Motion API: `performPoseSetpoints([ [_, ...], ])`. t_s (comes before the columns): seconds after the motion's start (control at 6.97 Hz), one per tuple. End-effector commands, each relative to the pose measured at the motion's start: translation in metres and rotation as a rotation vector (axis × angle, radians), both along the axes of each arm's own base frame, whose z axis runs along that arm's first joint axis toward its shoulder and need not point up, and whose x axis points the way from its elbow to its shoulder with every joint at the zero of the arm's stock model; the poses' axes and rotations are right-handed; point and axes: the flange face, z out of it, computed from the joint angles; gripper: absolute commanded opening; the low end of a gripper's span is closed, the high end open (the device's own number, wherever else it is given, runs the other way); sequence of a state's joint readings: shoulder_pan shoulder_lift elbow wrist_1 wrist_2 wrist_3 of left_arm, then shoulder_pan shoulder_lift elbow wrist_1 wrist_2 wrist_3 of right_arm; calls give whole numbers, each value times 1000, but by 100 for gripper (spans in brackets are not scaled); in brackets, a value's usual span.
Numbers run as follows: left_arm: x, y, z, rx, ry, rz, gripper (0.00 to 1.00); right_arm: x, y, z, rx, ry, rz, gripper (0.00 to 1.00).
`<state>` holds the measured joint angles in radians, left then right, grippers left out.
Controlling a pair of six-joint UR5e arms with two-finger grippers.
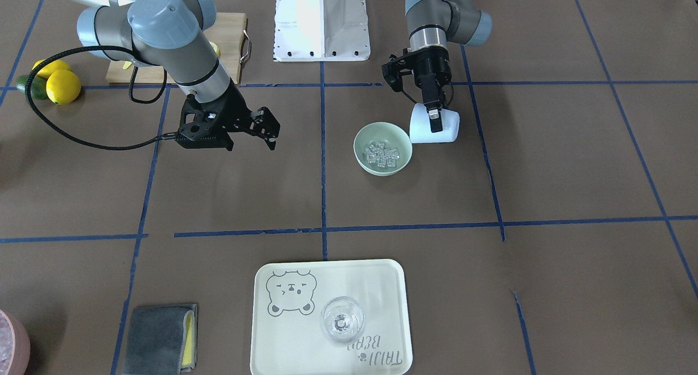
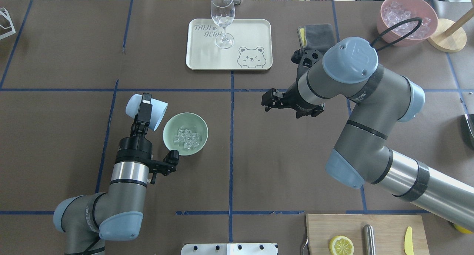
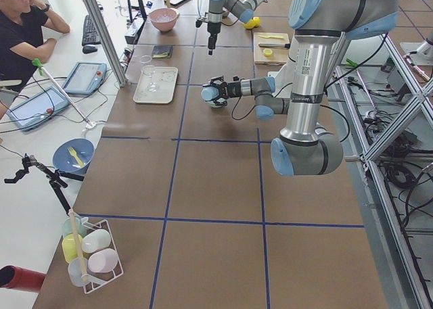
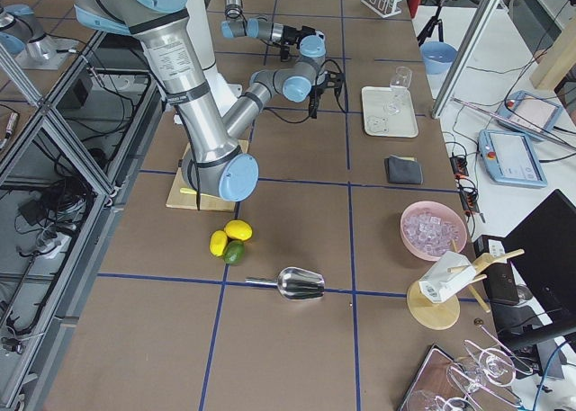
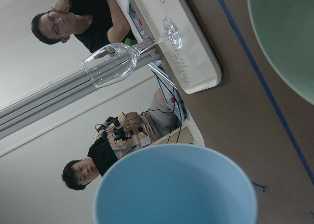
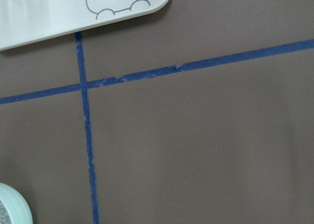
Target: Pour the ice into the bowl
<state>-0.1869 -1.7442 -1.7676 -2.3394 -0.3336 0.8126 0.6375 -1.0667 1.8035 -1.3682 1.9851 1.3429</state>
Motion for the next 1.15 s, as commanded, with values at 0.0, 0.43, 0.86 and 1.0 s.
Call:
performPoseSetpoints([
  [0.0, -68, -5, 64, -12, 77, 36, 0, -15, 11, -9, 22, 2, 5, 100],
  [0.43, -121, -16, 109, -74, 257, 41, 0, -28, 21, -12, 33, 6, 10, 100],
  [0.86, -164, -15, 153, -241, 793, 11, 0, -31, 24, -13, 34, 5, 4, 100],
  [1.0, -161, -13, 156, -320, 1013, -8, 0, -36, 25, -22, 41, -3, 1, 100],
])
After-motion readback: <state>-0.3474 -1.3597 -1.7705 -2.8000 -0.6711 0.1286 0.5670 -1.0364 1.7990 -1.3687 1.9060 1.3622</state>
